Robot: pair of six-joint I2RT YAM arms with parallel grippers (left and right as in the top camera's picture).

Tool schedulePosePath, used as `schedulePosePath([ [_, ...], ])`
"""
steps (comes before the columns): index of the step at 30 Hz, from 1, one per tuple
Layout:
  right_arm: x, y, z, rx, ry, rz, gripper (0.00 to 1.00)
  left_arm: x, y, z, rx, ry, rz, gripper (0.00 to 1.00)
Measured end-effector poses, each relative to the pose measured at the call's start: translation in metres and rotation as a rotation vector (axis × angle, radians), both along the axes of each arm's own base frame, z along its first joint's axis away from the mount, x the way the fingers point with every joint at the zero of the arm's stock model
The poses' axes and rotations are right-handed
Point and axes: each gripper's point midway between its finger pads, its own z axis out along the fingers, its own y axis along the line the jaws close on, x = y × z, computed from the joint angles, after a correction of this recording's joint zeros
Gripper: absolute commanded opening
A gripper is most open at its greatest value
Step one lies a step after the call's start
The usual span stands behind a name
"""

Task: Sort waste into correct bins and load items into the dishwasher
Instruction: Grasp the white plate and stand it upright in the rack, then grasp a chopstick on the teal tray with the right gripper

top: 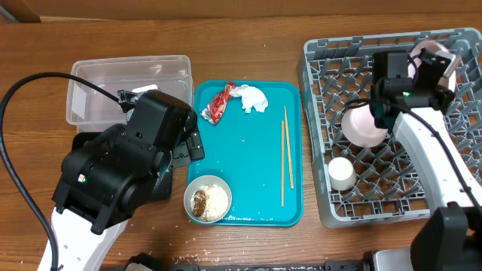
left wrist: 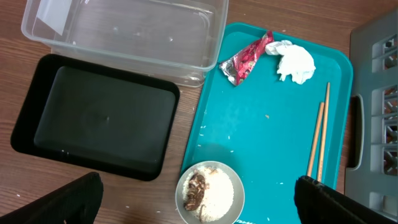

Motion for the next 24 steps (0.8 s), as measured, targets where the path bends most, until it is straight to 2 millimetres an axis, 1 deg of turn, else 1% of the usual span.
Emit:
schedulePosePath([
  [1, 0.001, 0.001, -0.006, 0.006, 0.026, 0.006, 0.04, 0.0, 0.0, 0.0, 0.0, 0.0, 0.0, 1.0],
  [2, 0.001, 0.001, -0.007, 0.008, 0.035, 0.007, 0.07, 0.0, 0.0, 0.0, 0.0, 0.0, 0.0, 1.0],
  [3, 0.001, 0.001, -0.012, 0.012, 0.053, 0.011, 0.13, 0.0, 0.0, 0.0, 0.0, 0.0, 0.0, 1.0],
  [5, 0.001, 0.002, -0.017, 0.018, 0.079, 0.016, 0.26, 0.0, 0.0, 0.0, 0.0, 0.0, 0.0, 1.0],
  [6, 0.0, 0.002, -0.017, 0.018, 0.091, 0.018, 0.45, 0.0, 0.0, 0.0, 0.0, 0.0, 0.0, 1.0],
  [7, 0.0, 0.004, -0.019, 0.02, 0.107, 0.027, 0.48, 0.0, 0.0, 0.0, 0.0, 0.0, 0.0, 1.0],
  [8, 0.001, 0.01, -0.019, 0.017, 0.111, 0.041, 0.54, 0.0, 0.0, 0.0, 0.0, 0.0, 0.0, 1.0],
  [9, 0.002, 0.013, -0.019, 0.017, 0.114, 0.05, 0.58, 0.0, 0.0, 0.0, 0.0, 0.0, 0.0, 1.0],
  [10, 0.005, 0.023, -0.018, 0.012, 0.116, 0.079, 0.66, 0.0, 0.0, 0.0, 0.0, 0.0, 0.0, 1.0],
  [11, 0.01, 0.04, -0.018, 0.007, 0.12, 0.127, 0.69, 0.0, 0.0, 0.0, 0.0, 0.0, 0.0, 1.0],
  [13, 0.015, 0.065, -0.014, 0.001, 0.117, 0.196, 0.73, 0.0, 0.0, 0.0, 0.0, 0.0, 0.0, 1.0],
  [14, 0.017, 0.092, -0.007, -0.001, 0.092, 0.271, 0.74, 0.0, 0.0, 0.0, 0.0, 0.0, 0.0, 1.0],
  [15, 0.017, 0.106, -0.003, -0.003, 0.083, 0.311, 0.76, 0.0, 0.0, 0.0, 0.0, 0.0, 0.0, 1.0],
  [16, 0.016, 0.125, 0.004, -0.002, 0.068, 0.367, 0.79, 0.0, 0.0, 0.0, 0.0, 0.0, 0.0, 1.0],
  [17, 0.014, 0.14, 0.009, 0.002, 0.049, 0.409, 0.79, 0.0, 0.0, 0.0, 0.0, -0.001, 0.0, 1.0],
  [19, 0.01, 0.16, 0.016, 0.031, 0.027, 0.477, 0.79, 0.0, 0.0, 0.0, 0.0, -0.001, 0.0, 1.0],
  [20, 0.007, 0.171, 0.017, 0.083, 0.02, 0.526, 0.76, 0.0, 0.0, 0.0, 0.0, 0.0, 0.0, 1.0],
  [21, 0.003, 0.182, 0.013, 0.173, 0.025, 0.582, 0.76, 0.0, 0.0, 0.0, 0.0, 0.0, 0.0, 1.0],
  [22, -0.005, 0.199, 0.004, 0.332, 0.038, 0.654, 0.76, 0.0, 0.0, 0.0, 0.0, 0.0, 0.0, 1.0],
  [24, -0.015, 0.226, -0.004, 0.549, 0.046, 0.751, 0.72, 0.0, -0.001, 0.0, -0.003, 0.001, -0.002, 1.0],
])
